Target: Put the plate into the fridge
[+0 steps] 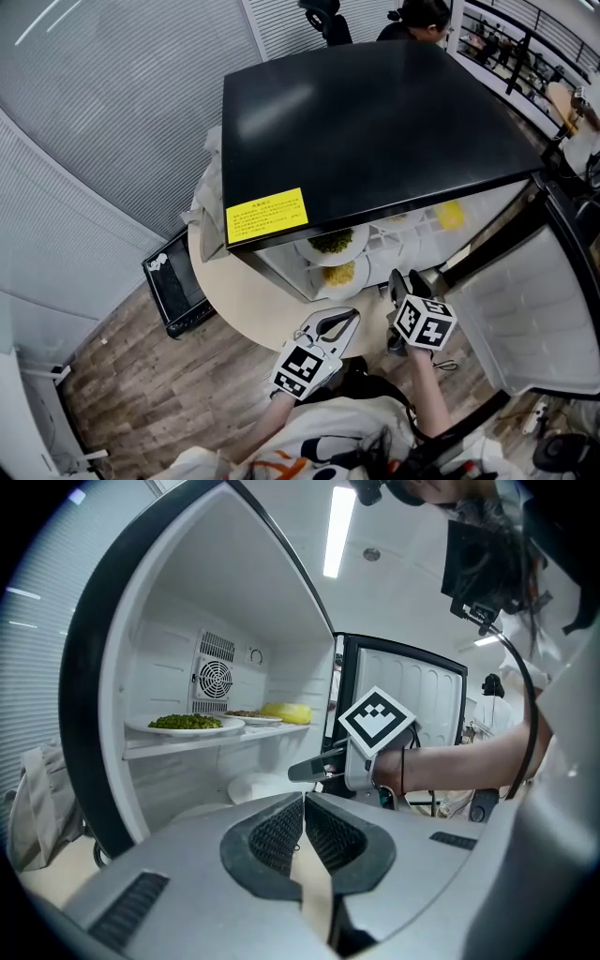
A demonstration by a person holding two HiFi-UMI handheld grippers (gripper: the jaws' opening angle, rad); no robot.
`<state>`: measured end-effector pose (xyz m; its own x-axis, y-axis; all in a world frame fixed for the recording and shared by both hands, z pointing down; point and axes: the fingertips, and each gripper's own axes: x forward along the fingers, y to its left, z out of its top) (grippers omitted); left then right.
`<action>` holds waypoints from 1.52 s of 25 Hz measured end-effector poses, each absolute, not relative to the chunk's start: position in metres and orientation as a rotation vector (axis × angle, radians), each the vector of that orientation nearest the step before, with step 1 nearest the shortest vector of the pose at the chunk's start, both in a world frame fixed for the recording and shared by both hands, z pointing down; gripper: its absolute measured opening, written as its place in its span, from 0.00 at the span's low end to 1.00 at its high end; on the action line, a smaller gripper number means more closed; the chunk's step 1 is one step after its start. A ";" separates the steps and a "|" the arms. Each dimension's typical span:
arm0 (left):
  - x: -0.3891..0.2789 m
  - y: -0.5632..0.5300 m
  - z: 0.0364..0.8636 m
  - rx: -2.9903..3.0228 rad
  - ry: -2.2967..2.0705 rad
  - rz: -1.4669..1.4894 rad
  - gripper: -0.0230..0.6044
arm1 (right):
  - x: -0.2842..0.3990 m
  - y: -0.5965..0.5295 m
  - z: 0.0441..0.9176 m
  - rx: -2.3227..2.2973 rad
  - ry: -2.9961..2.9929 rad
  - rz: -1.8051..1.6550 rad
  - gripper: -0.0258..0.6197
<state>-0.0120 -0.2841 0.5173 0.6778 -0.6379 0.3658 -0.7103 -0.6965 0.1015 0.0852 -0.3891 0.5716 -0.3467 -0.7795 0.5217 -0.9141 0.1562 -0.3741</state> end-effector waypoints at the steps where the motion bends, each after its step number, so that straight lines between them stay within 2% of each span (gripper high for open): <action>1: -0.013 -0.282 0.517 2.659 -1.084 0.445 0.06 | 0.084 -0.385 0.569 1.661 -2.228 0.970 0.33; 11: -0.027 -0.244 0.506 2.688 -1.080 0.424 0.06 | 0.070 -0.337 0.546 1.705 -2.255 0.968 0.14; 14: -0.033 -0.228 0.504 2.697 -1.077 0.423 0.06 | 0.062 -0.316 0.542 1.705 -2.263 0.993 0.11; 38: -0.085 -0.083 0.503 2.738 -1.022 0.383 0.06 | 0.005 -0.140 0.540 1.706 -2.260 1.032 0.09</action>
